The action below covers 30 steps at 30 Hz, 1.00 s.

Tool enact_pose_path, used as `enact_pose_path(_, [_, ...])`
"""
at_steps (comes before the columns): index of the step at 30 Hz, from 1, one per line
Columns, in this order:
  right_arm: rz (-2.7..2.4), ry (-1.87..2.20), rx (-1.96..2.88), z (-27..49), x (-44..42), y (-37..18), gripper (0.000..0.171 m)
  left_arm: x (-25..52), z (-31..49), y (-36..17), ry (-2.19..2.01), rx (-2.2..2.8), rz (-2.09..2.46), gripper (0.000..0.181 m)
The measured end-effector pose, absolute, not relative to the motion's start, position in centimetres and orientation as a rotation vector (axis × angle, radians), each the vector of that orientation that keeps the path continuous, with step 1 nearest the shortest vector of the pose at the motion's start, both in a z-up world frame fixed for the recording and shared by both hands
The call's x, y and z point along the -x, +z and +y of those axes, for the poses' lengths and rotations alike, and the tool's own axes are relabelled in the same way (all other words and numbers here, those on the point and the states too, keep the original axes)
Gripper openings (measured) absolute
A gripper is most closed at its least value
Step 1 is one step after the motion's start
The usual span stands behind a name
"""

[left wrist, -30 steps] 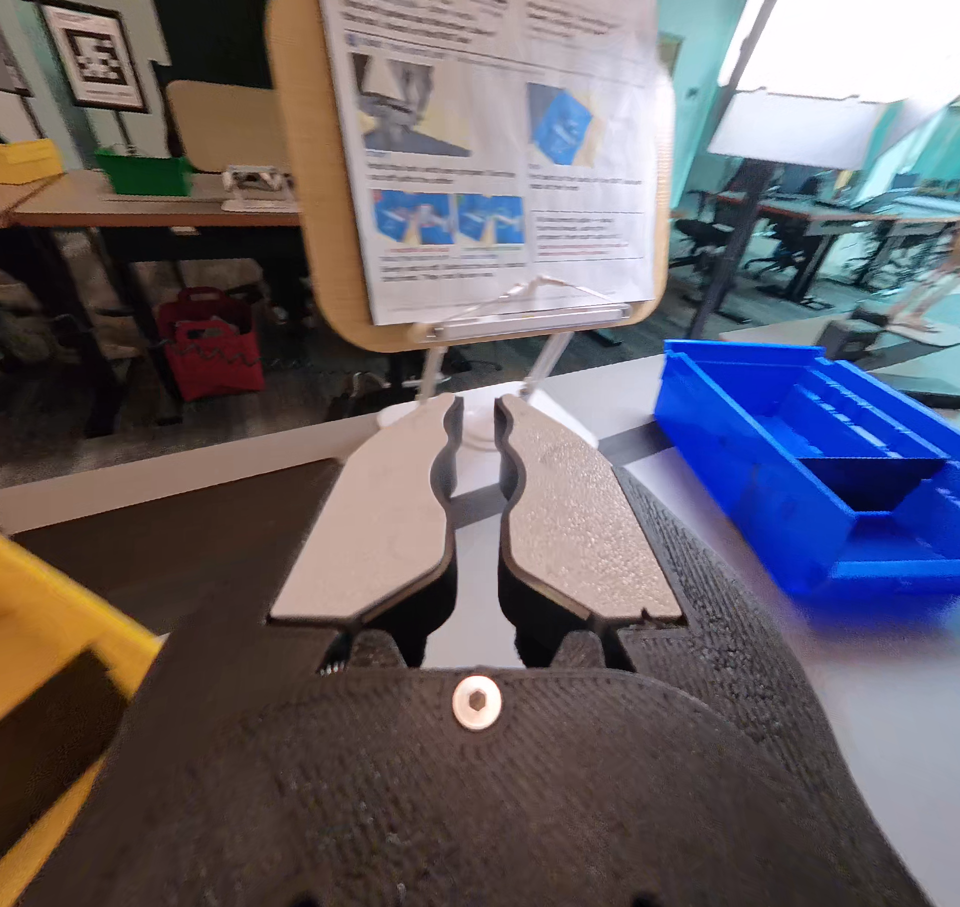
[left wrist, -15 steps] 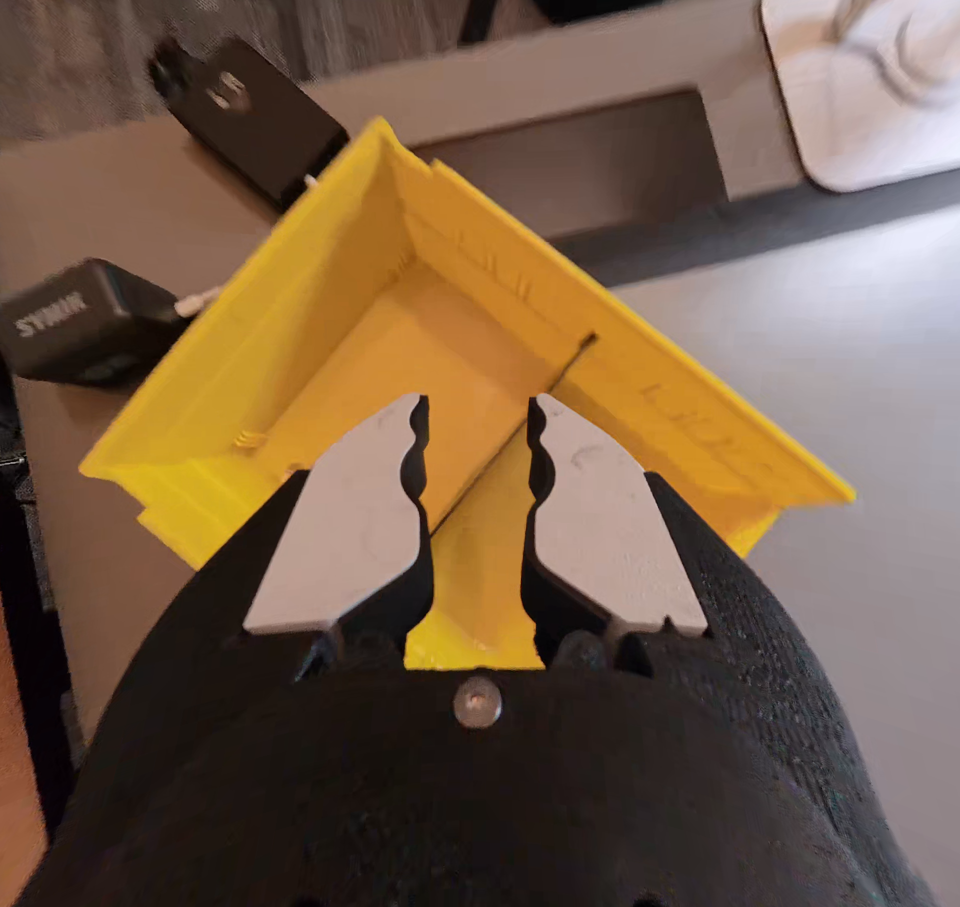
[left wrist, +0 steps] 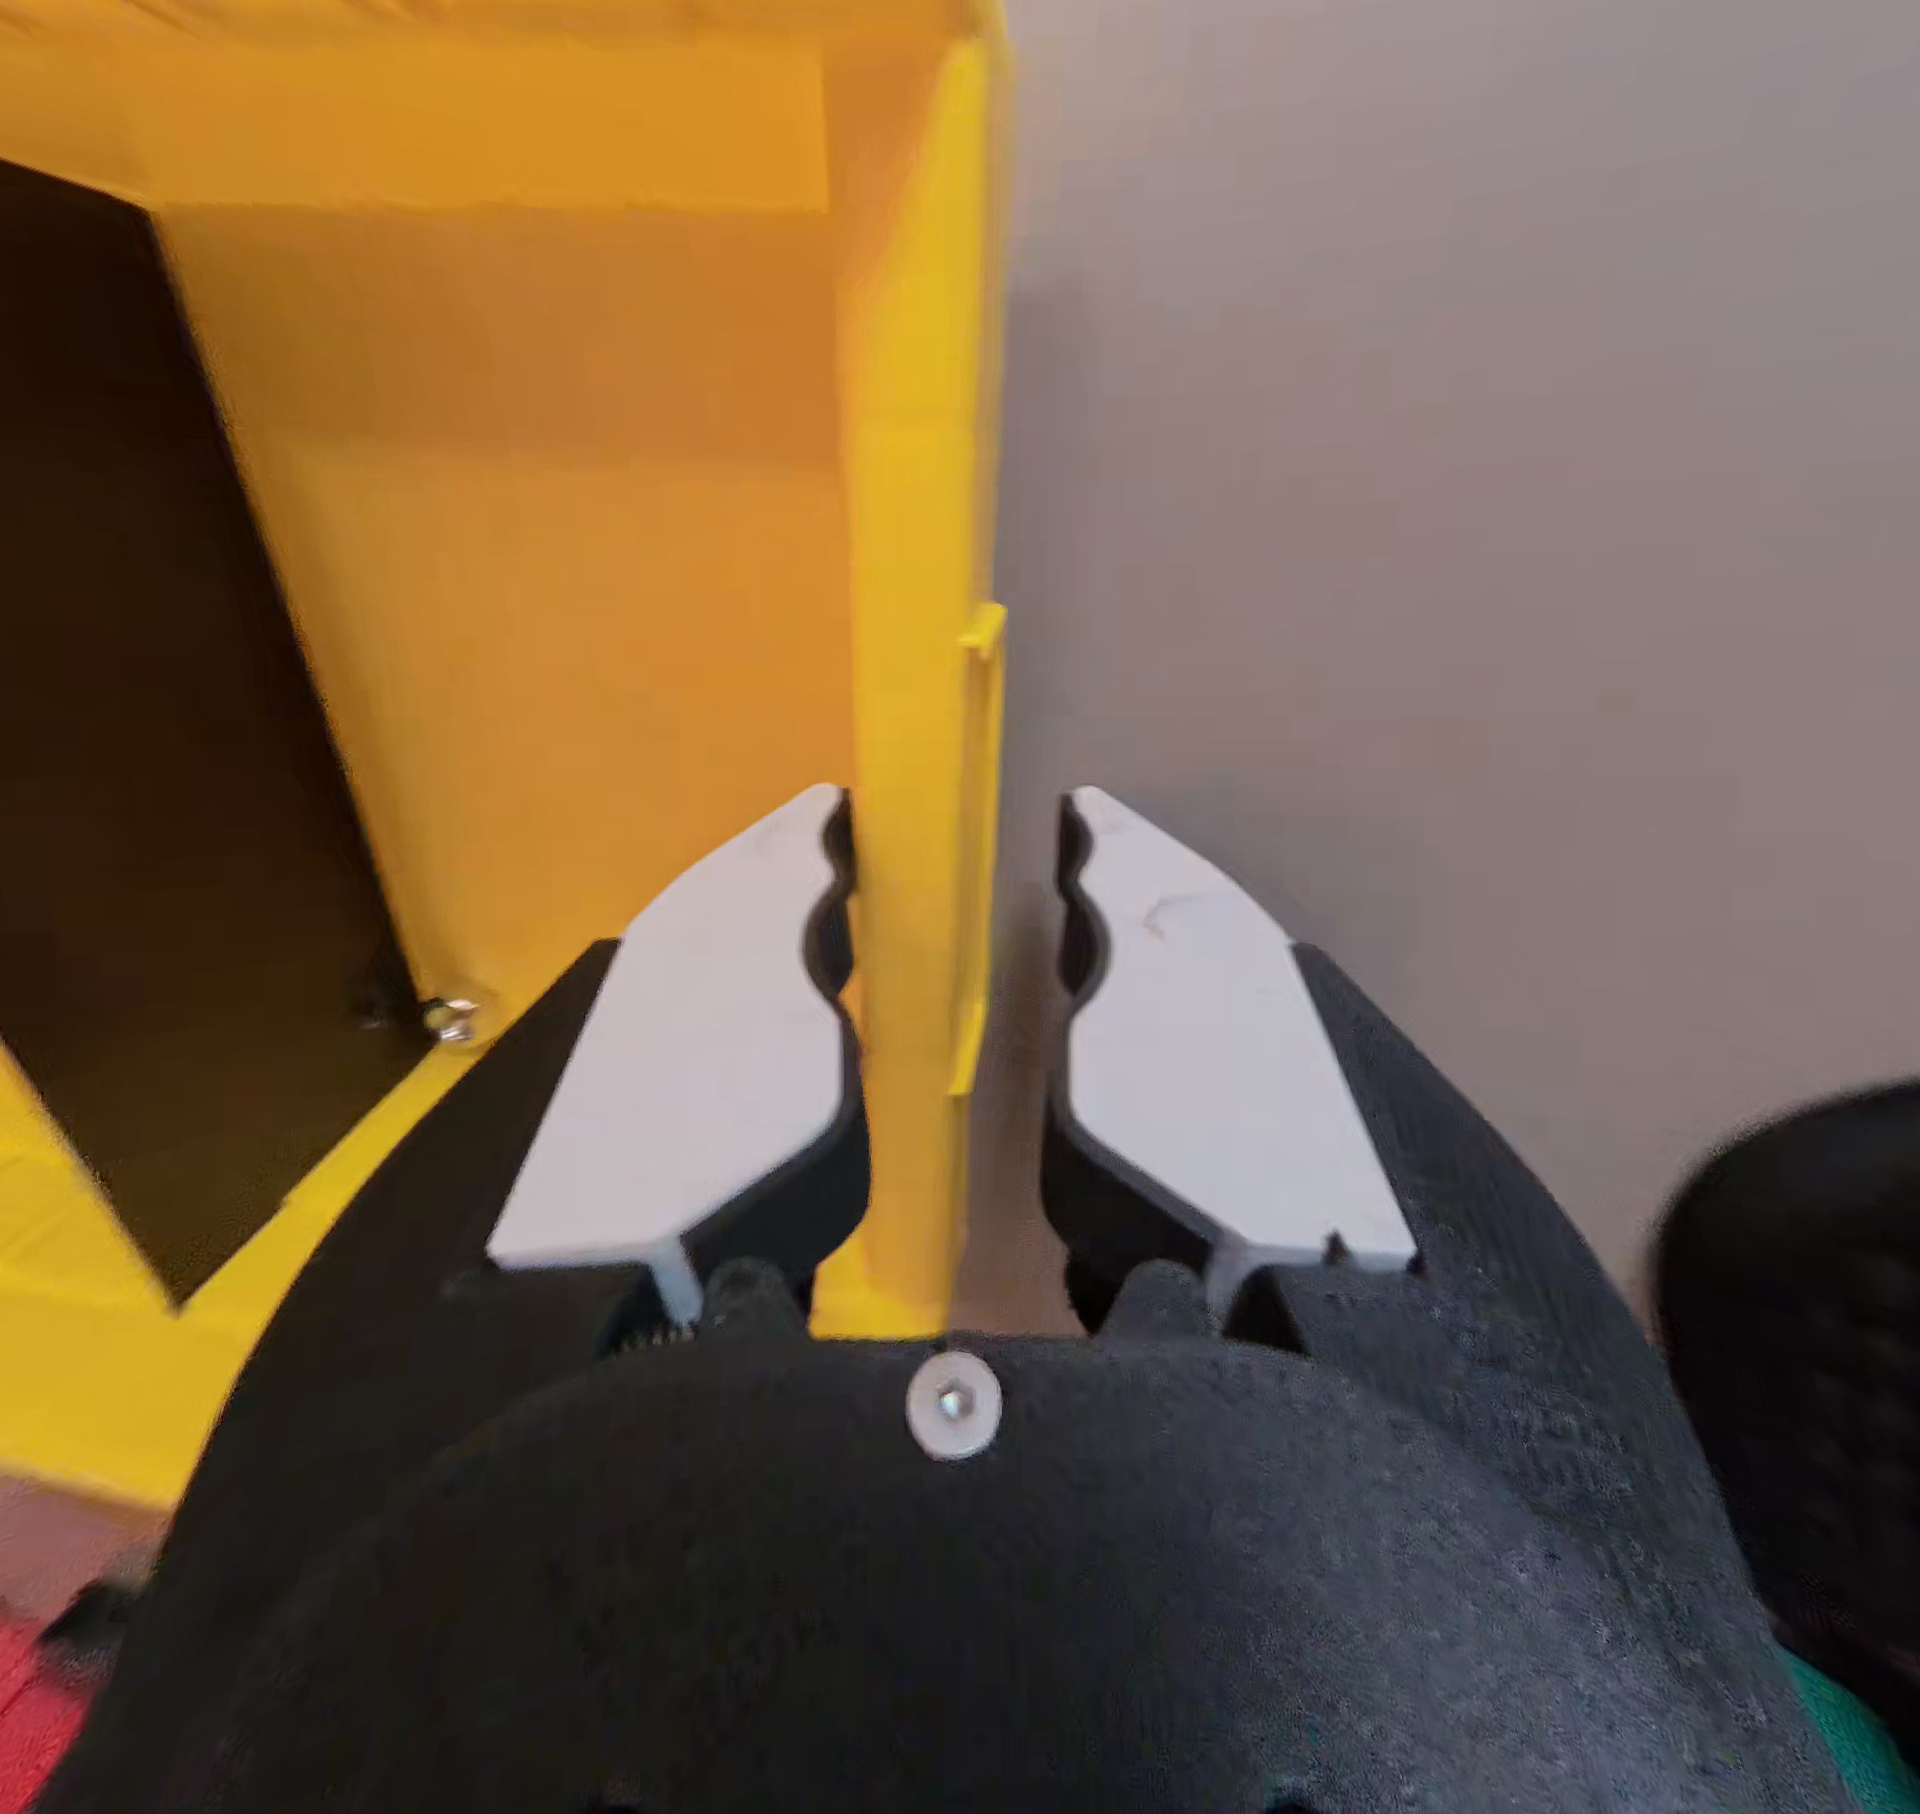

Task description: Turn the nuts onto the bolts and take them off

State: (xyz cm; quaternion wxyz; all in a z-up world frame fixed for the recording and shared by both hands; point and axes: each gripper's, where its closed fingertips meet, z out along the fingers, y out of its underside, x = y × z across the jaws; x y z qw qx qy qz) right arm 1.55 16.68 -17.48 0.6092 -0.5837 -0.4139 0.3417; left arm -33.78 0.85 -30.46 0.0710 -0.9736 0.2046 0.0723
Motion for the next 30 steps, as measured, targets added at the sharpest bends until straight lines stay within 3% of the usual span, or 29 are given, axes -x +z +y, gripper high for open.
enact_pose_path(1, [-0.957, 0.788, 1.350, 16.7, -1.6, -17.5, 0.030, 34.4, 1.1, -30.4, 0.304, 2.904, 0.630, 0.026])
enact_pose_path(9, [-0.943, 0.783, 1.360, 16.9, -1.7, -17.6, 0.028, 31.2, -1.0, -26.0, 0.382, 2.854, 0.873, 0.029])
enact_pose_path(16, [-0.960, 0.772, 1.358, 16.7, -1.5, -17.9, 0.027, 28.1, -1.3, -27.1, 0.541, 2.854, 1.051, 0.029])
enact_pose_path(30, [-0.970, 0.782, 1.353, 16.7, -1.6, -17.8, 0.027, 30.8, 1.1, -29.7, 0.445, 2.746, 0.721, 0.034])
